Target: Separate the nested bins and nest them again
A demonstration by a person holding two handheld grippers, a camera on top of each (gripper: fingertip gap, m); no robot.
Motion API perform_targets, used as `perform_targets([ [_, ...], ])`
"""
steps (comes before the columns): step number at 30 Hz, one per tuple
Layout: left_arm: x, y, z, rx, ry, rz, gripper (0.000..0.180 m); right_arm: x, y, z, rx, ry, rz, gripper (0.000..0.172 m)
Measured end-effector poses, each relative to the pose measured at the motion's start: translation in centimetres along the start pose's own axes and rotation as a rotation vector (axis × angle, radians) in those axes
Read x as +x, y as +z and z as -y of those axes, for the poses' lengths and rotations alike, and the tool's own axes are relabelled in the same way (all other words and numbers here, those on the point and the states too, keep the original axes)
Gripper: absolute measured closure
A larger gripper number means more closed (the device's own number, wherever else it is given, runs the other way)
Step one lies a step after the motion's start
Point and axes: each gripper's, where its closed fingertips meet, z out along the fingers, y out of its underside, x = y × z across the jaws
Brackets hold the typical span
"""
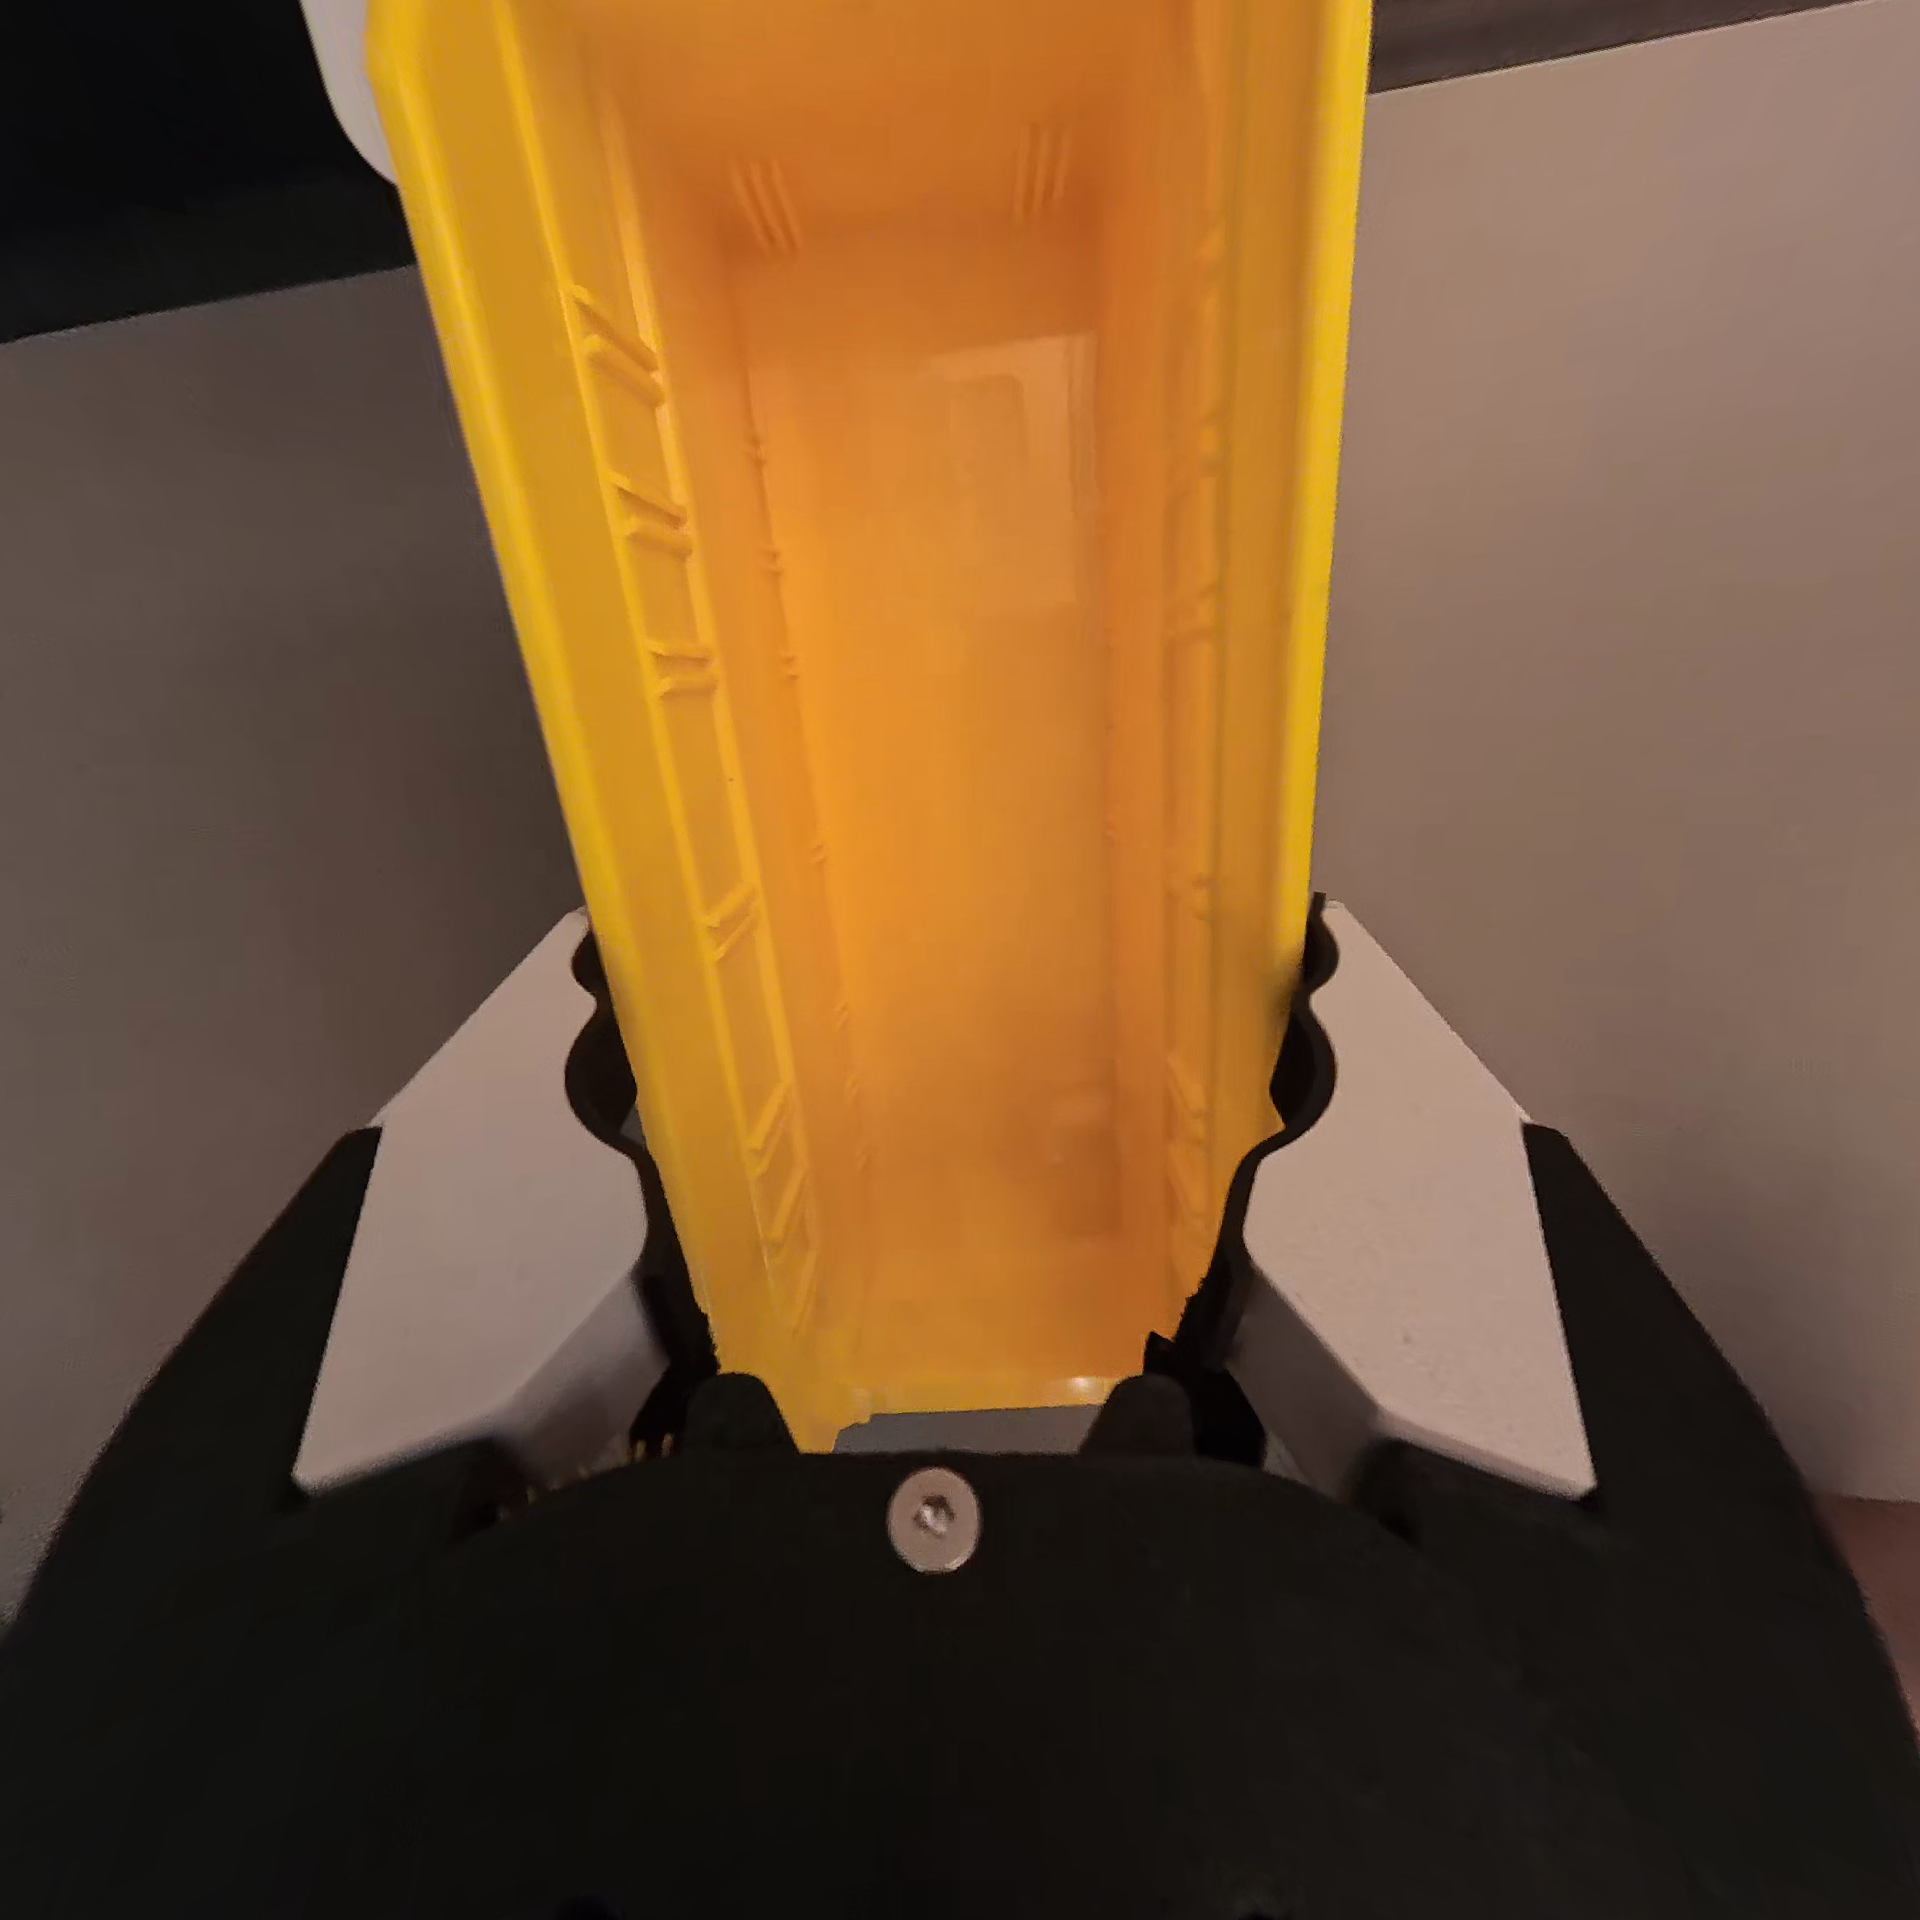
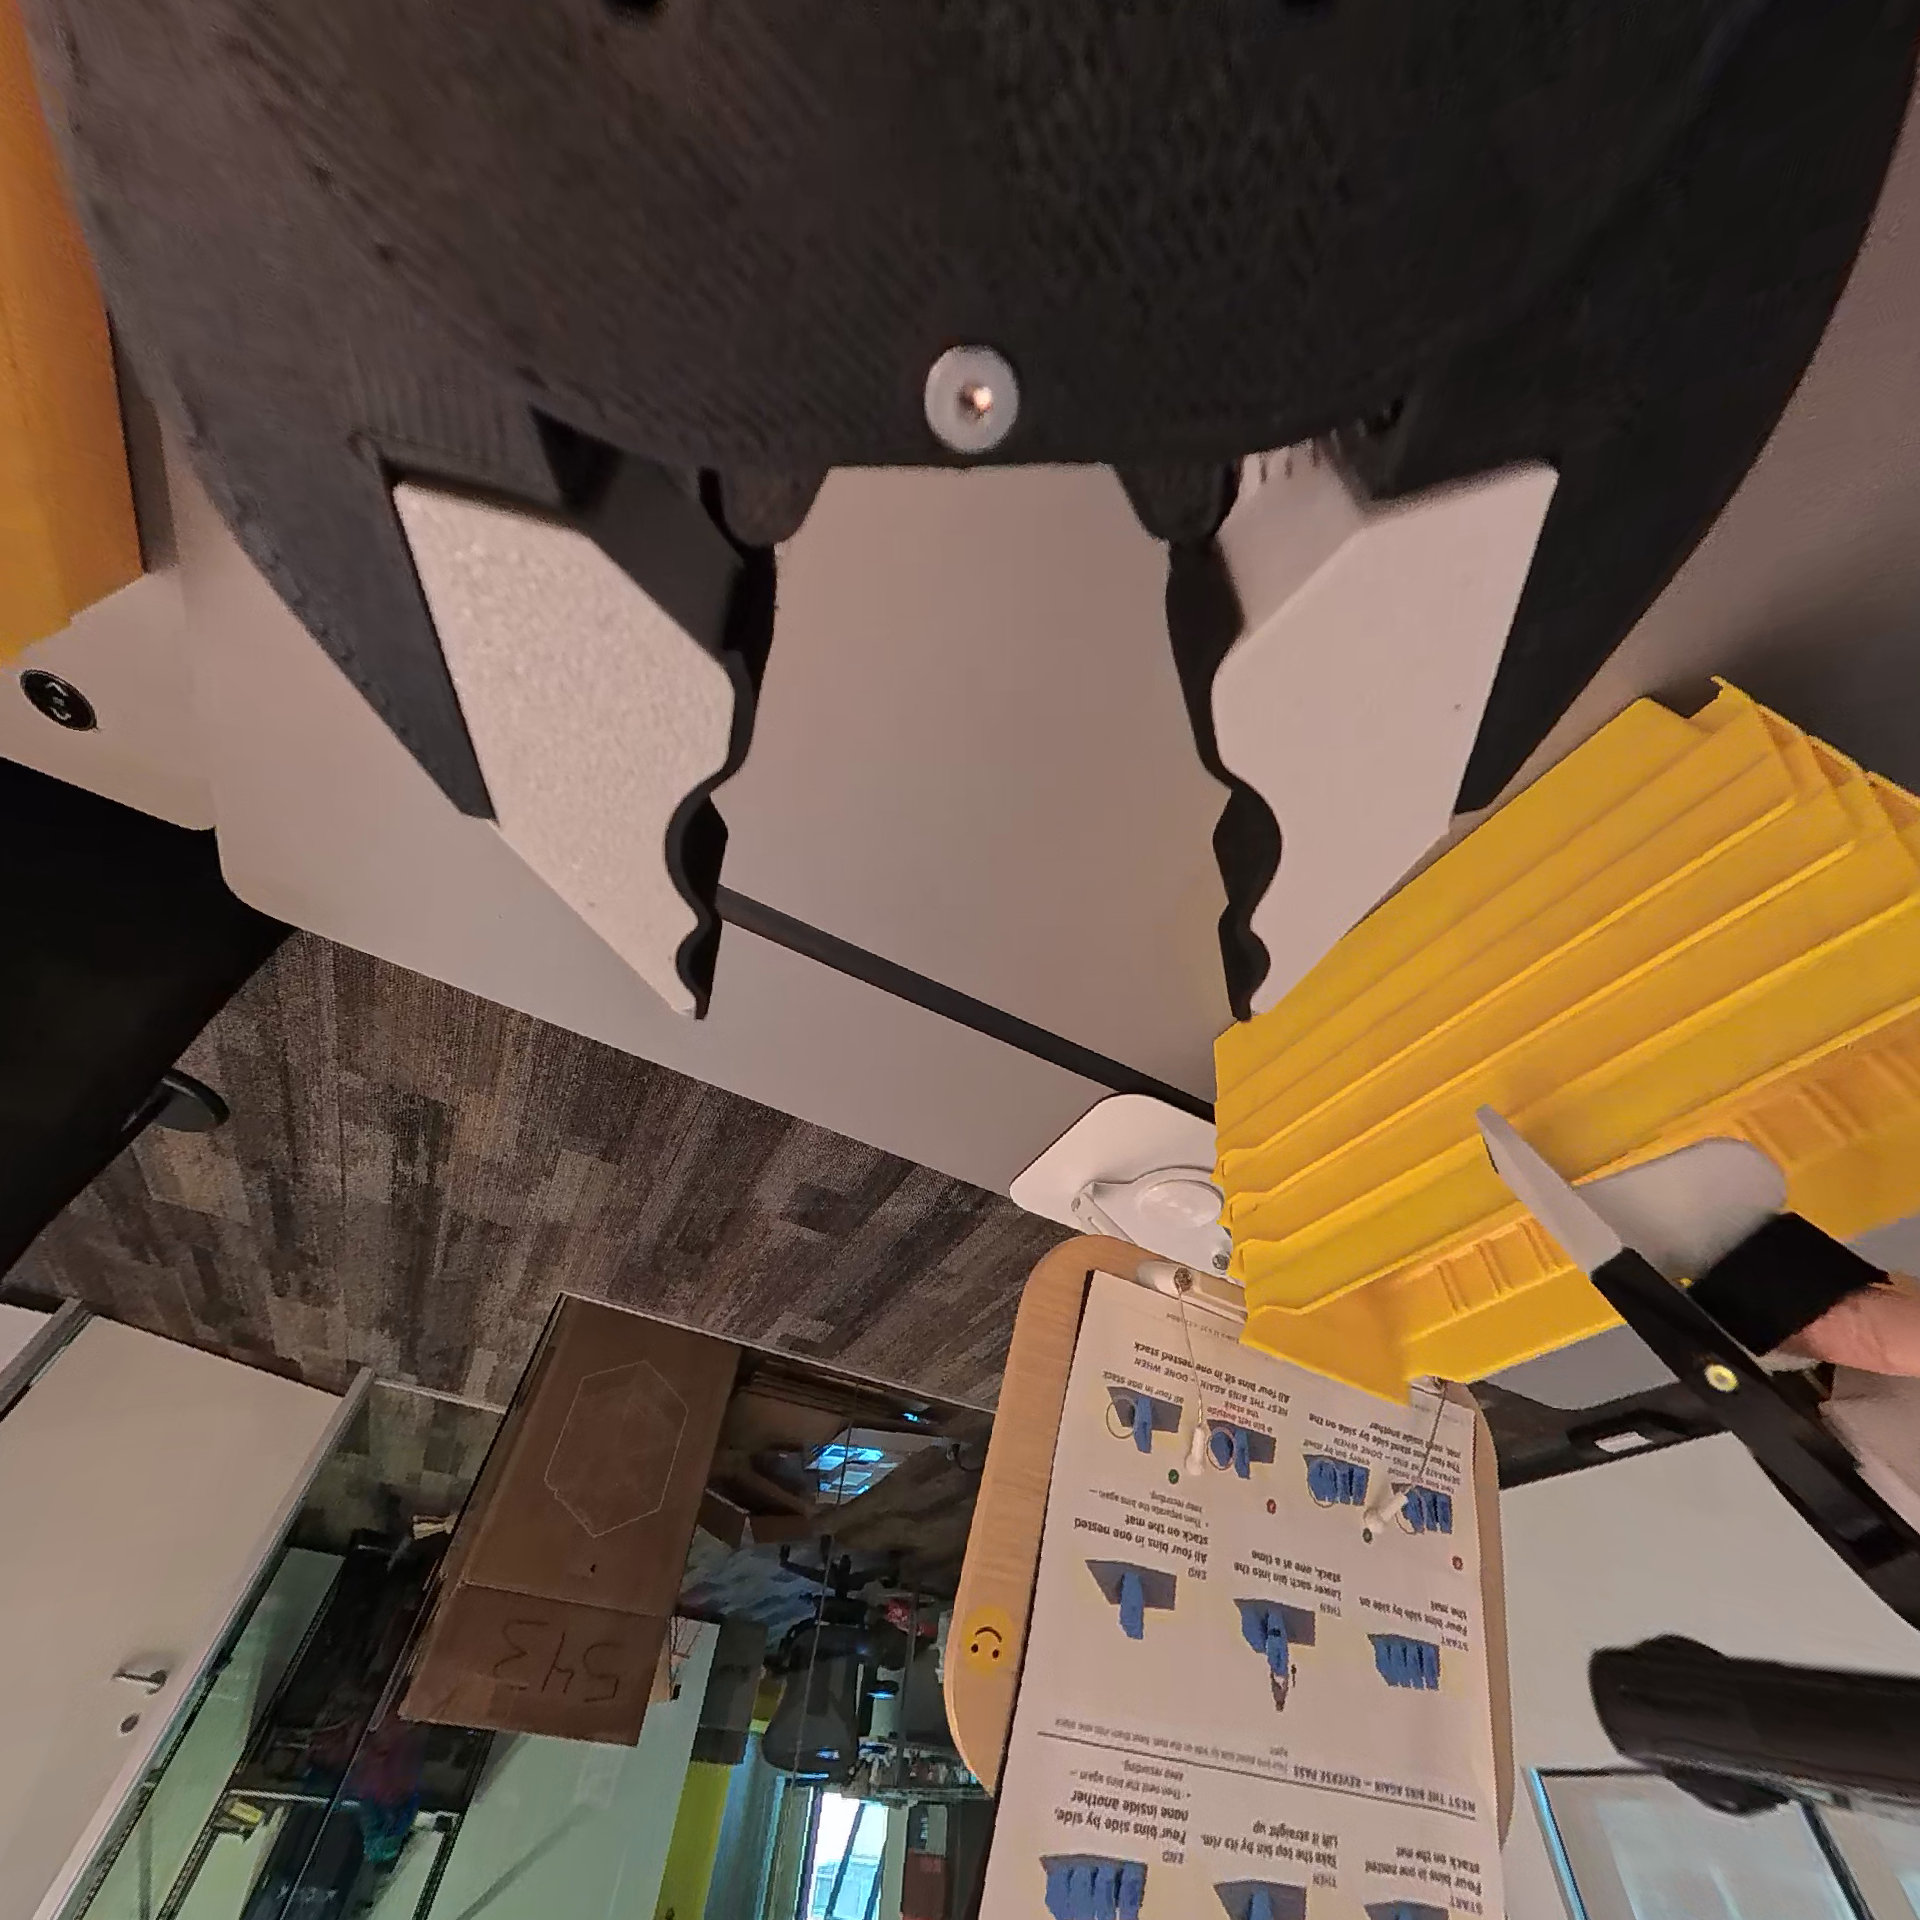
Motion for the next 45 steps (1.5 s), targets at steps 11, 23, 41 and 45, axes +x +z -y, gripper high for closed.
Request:
perform_targets([
  [11,2.8,-9.4,2.2,0.389,0.244,-0.195,0.071,0.9,1.3,-1.2,-0.036,-0.045,-0.044,0.073],
  [23,14.9,-19.0,-13.6,1.367,0.412,-1.134,0.118,5.5,-11.5,1.6,0.105,-0.214,-0.126,0.066],
  [41,43.0,0.2,-18.4,0.900,0.949,-1.111,0.107,47.6,-33.0,-35.6,-0.831,-0.371,-0.814,0.107],
  [45,43.3,0.0,-18.5,0.910,0.926,-1.133,0.113,50.3,-32.0,-38.0,-0.878,-0.333,-0.791,0.114],
])
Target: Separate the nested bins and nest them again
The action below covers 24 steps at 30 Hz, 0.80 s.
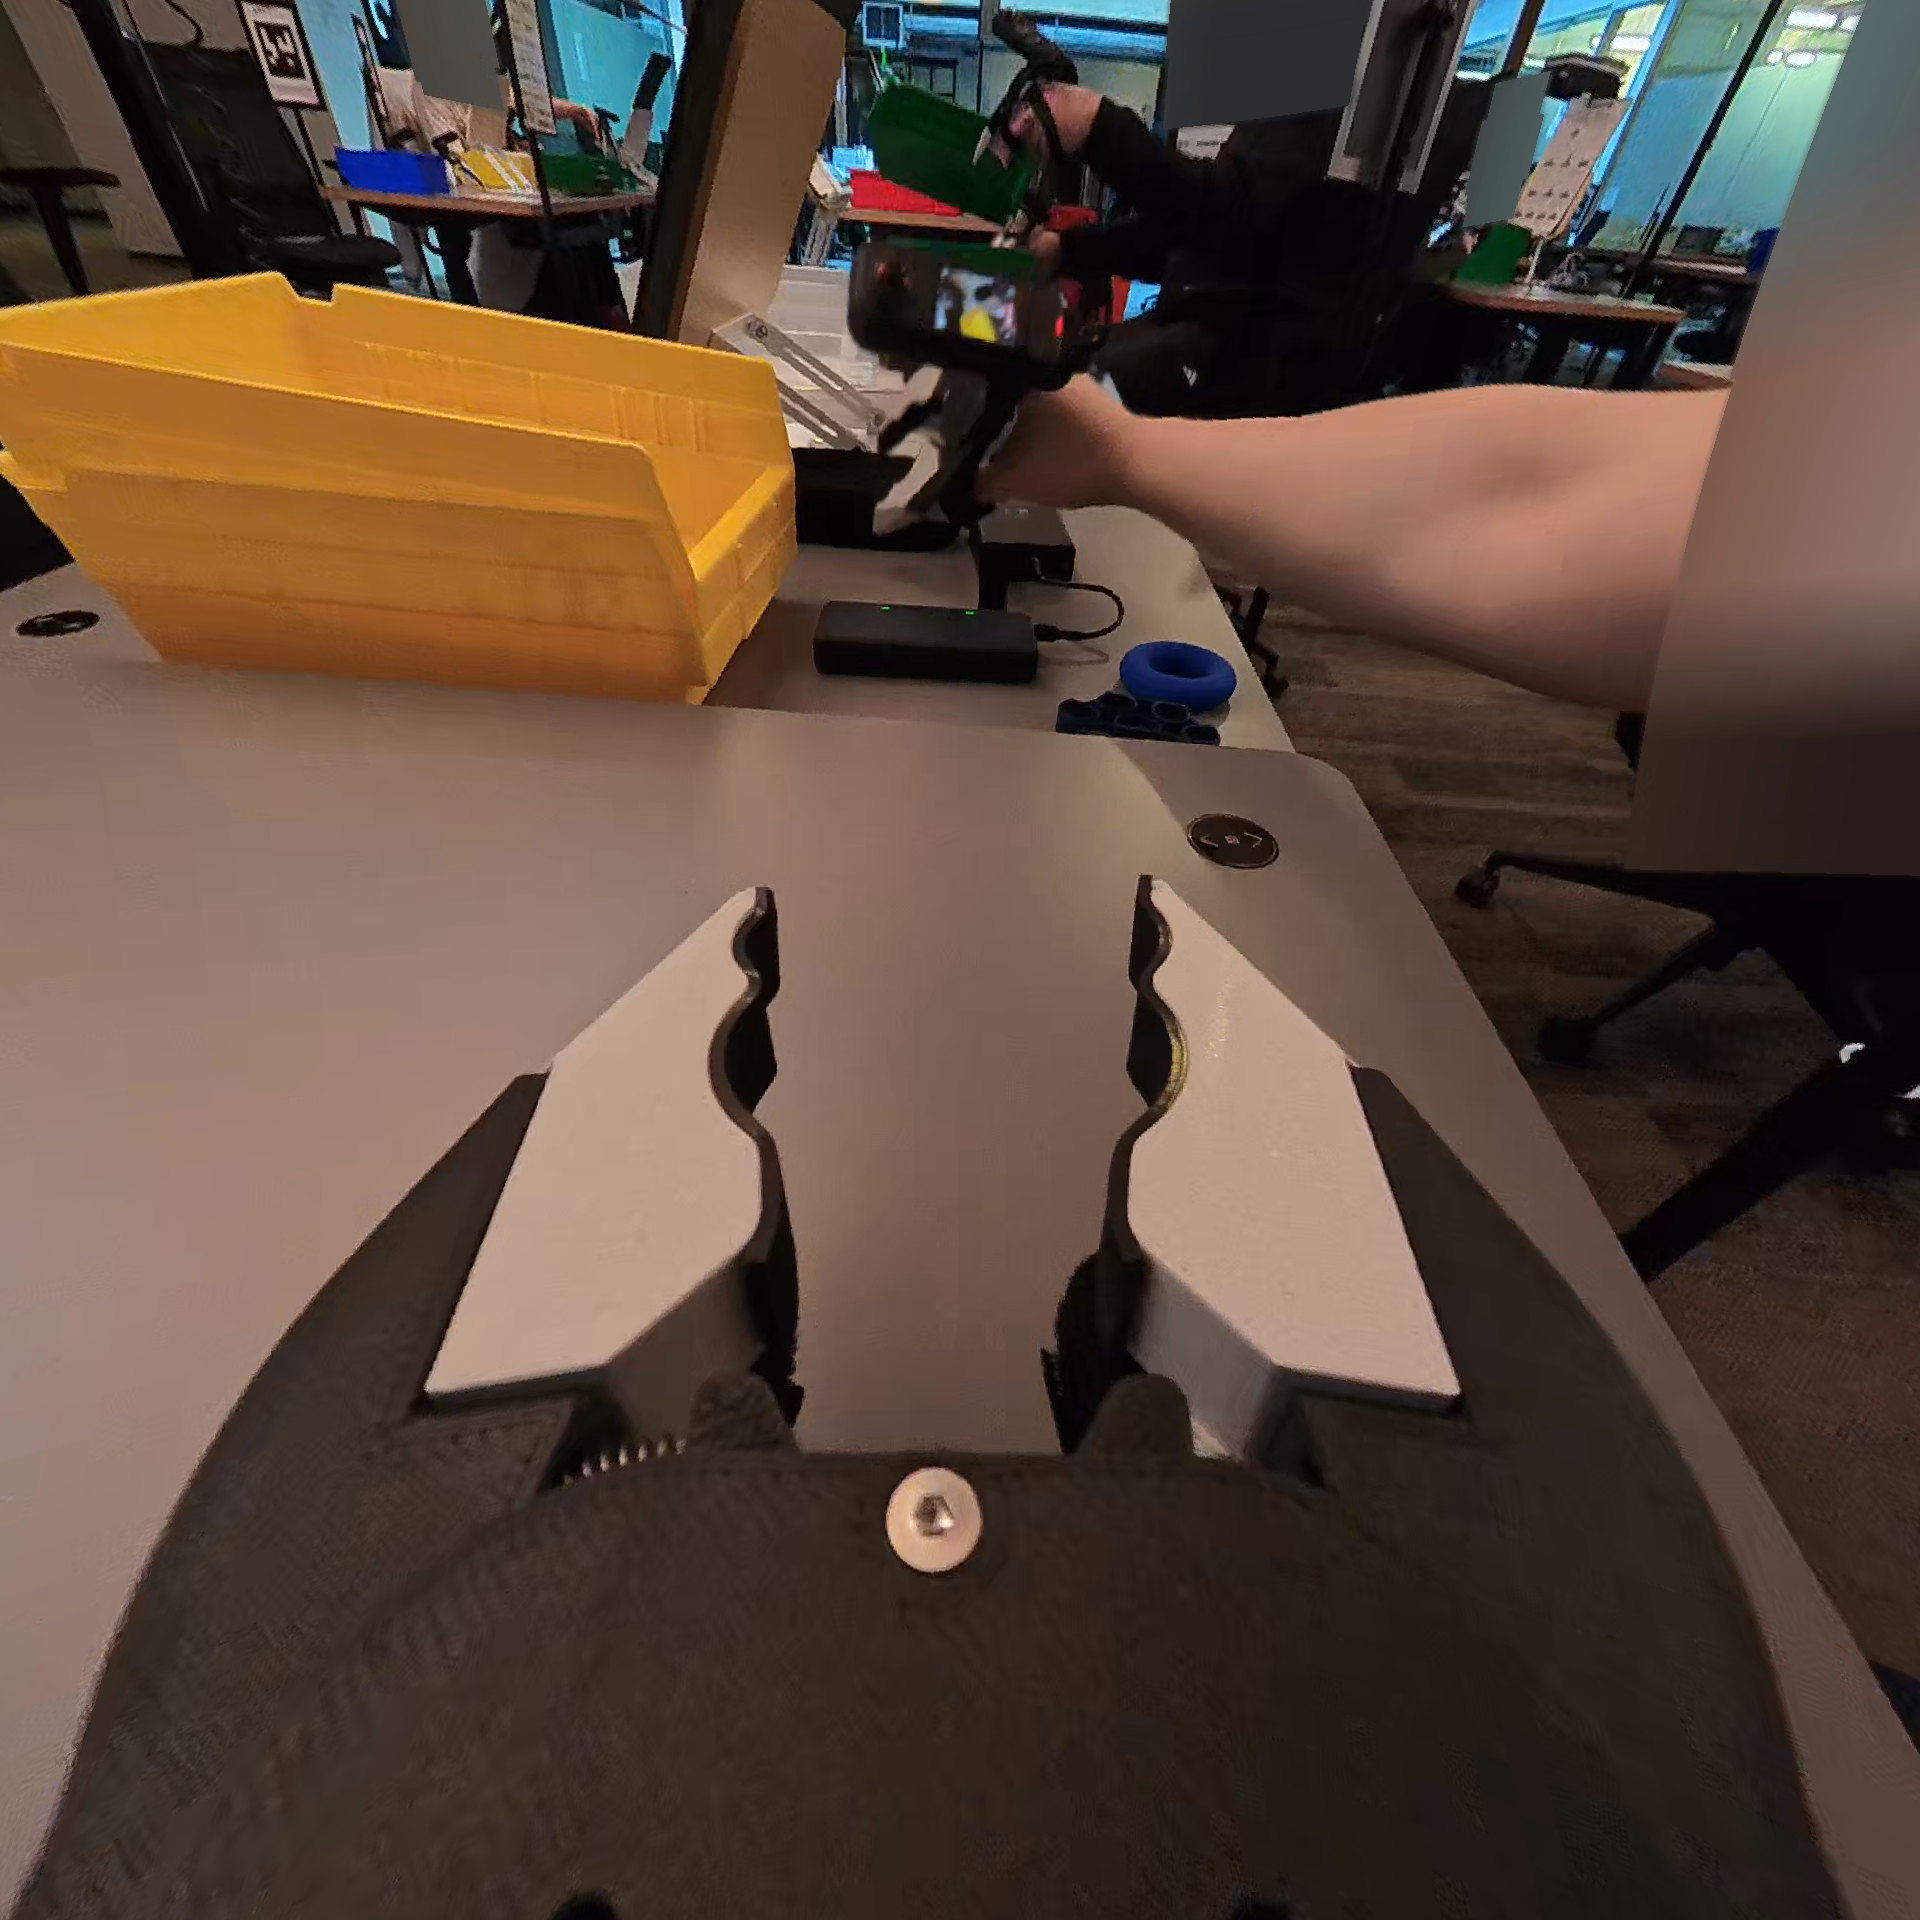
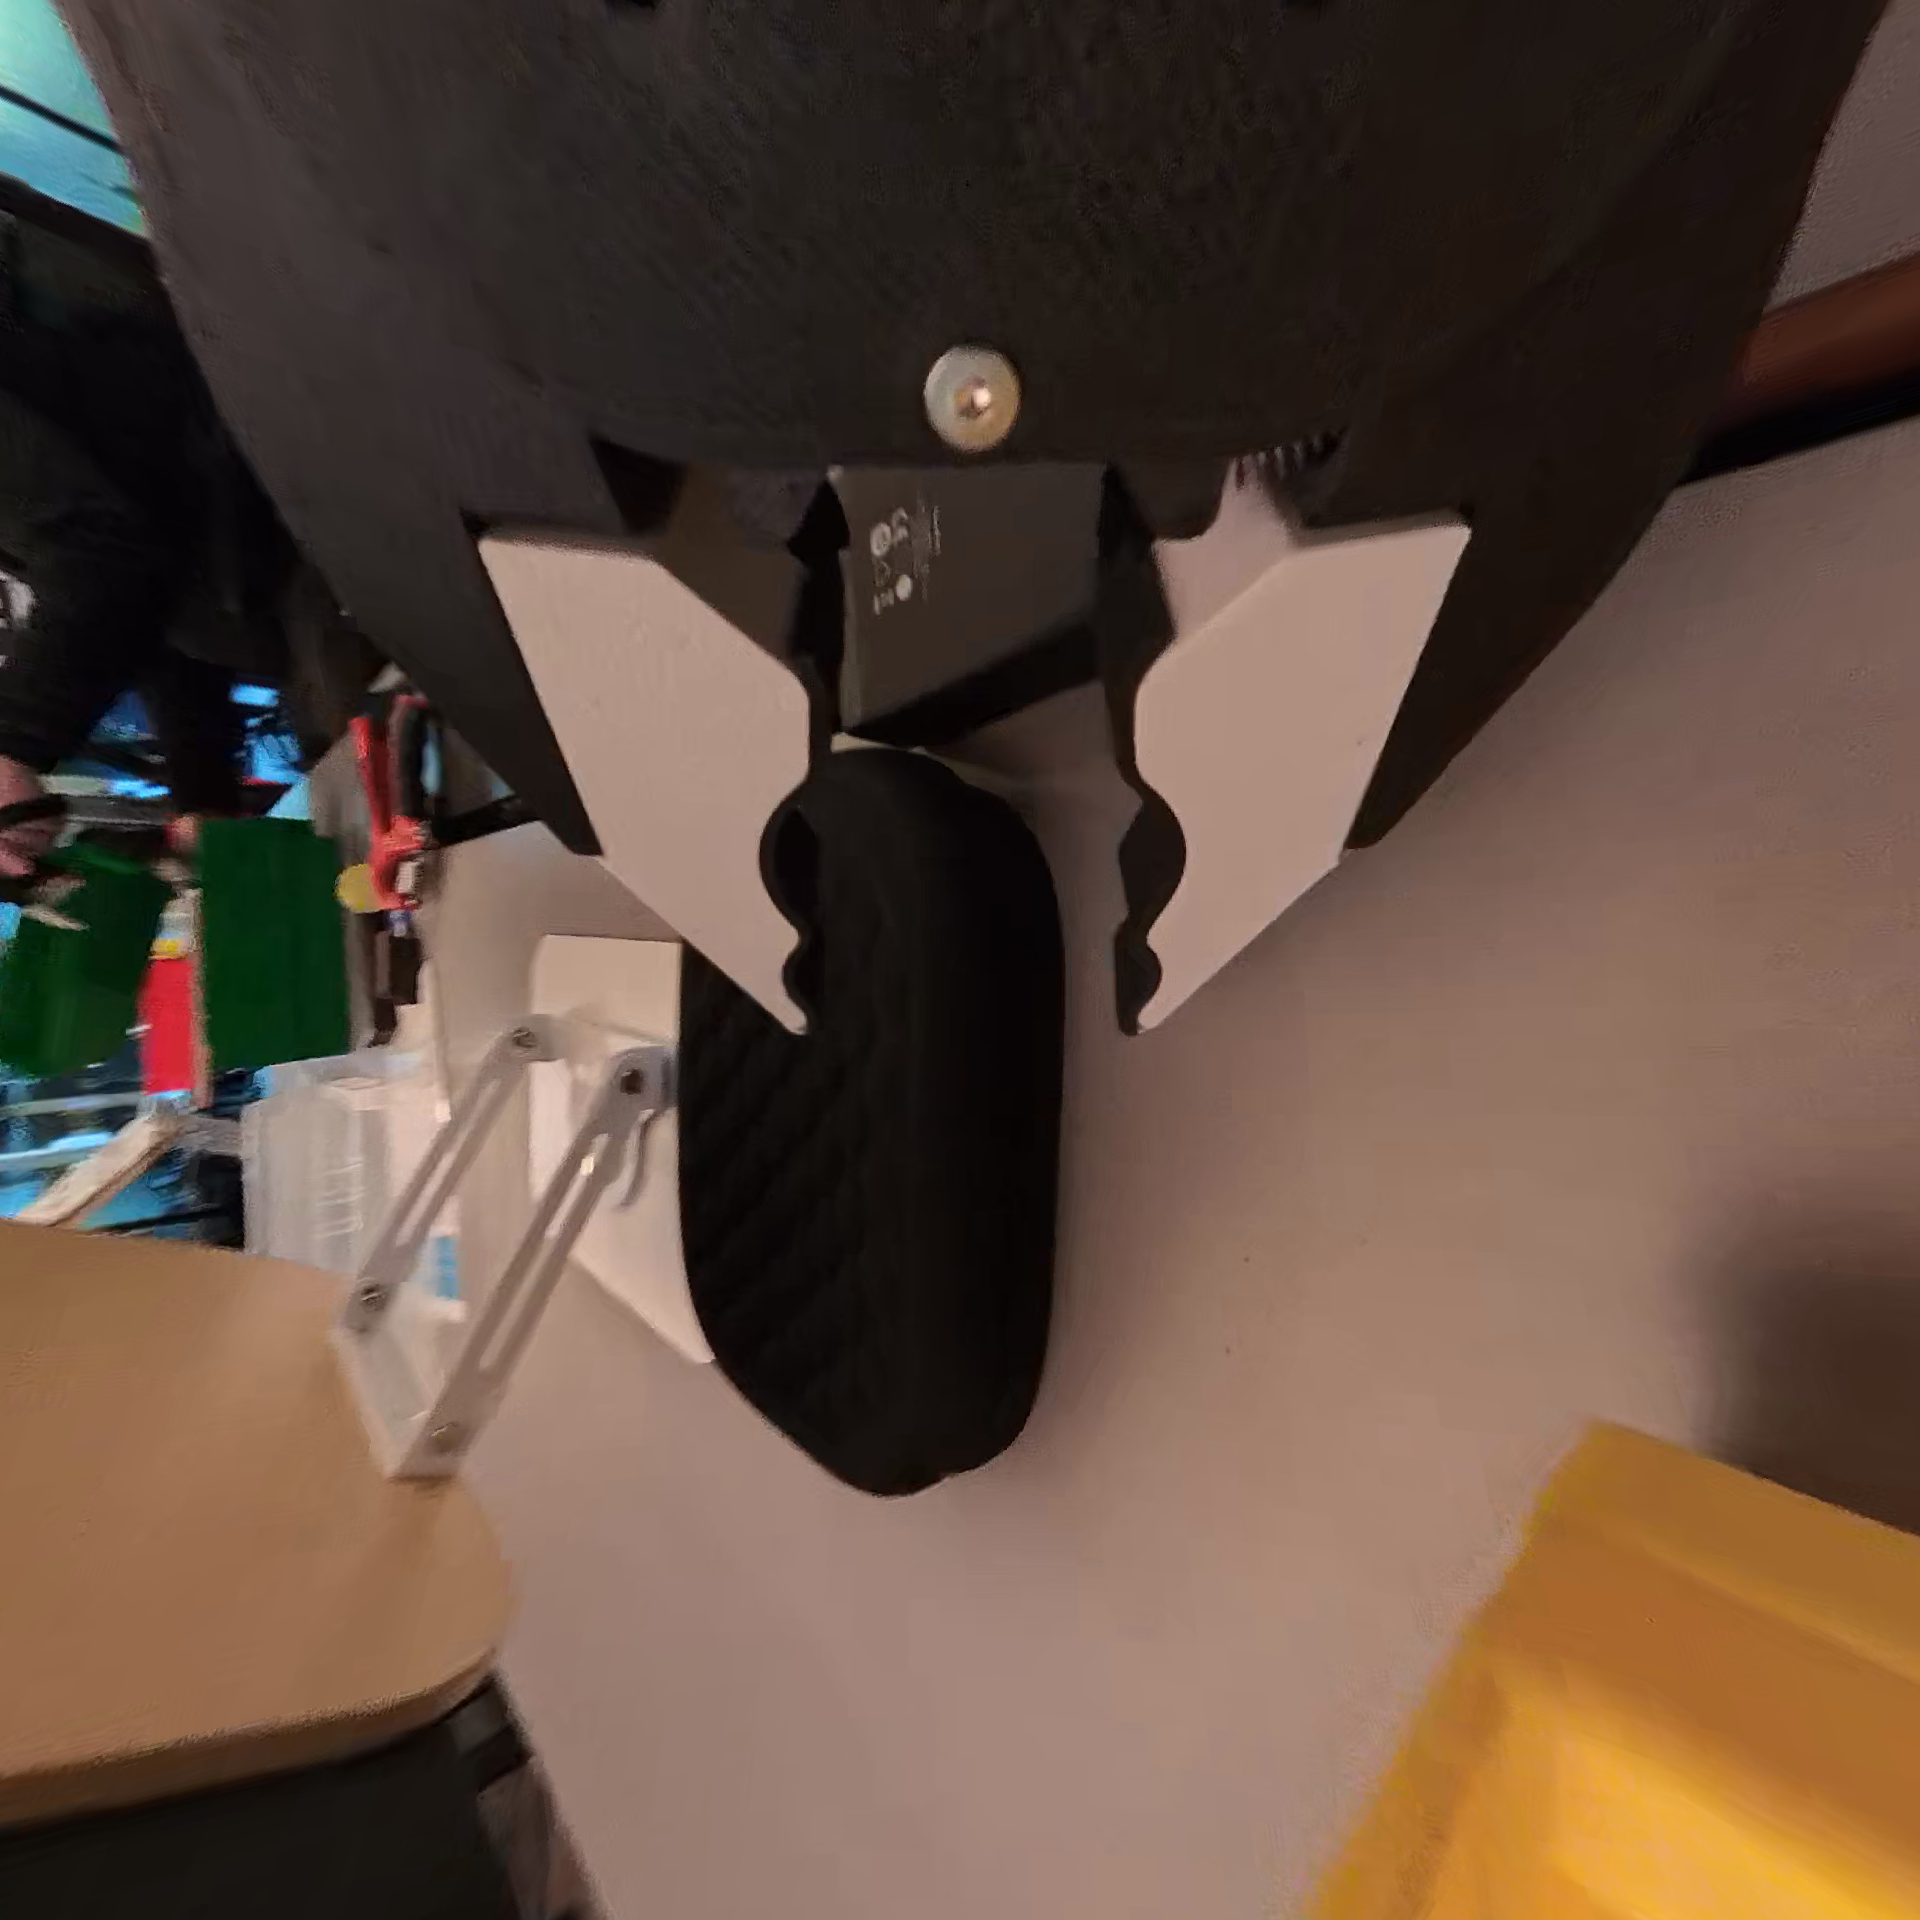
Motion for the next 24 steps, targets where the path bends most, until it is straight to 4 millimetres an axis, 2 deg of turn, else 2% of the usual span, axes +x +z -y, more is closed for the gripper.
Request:
perform_targets([
  [2,0.1,0.1,-0.2,-0.018,-0.018,-0.003,0.113,-0.4,1.7,-1.1,-0.062,0.024,0.048,0.110],
  [4,0.5,0.2,-0.4,-0.024,-0.030,-0.022,0.113,0.5,2.5,-1.5,-0.073,0.025,-0.005,0.131],
  [7,0.6,0.0,-0.2,-0.008,-0.024,-0.031,0.118,0.8,2.3,-1.4,-0.068,0.099,0.035,0.138],
  [11,0.5,0.0,-0.2,-0.007,-0.039,-0.037,0.118,1.9,1.1,-1.3,-0.061,0.124,0.036,0.143],
  [15,0.3,-0.1,0.0,0.005,-0.057,-0.036,0.118,4.6,-1.7,0.3,-0.027,0.147,-0.001,0.151],
  [20,0.5,-0.1,0.0,0.000,-0.068,-0.045,0.117,7.3,-6.3,1.7,-0.089,0.182,0.073,0.157],
  [24,0.5,-0.3,0.5,0.017,-0.121,-0.060,0.116,6.8,-11.1,1.5,-0.201,0.211,0.177,0.159],
])
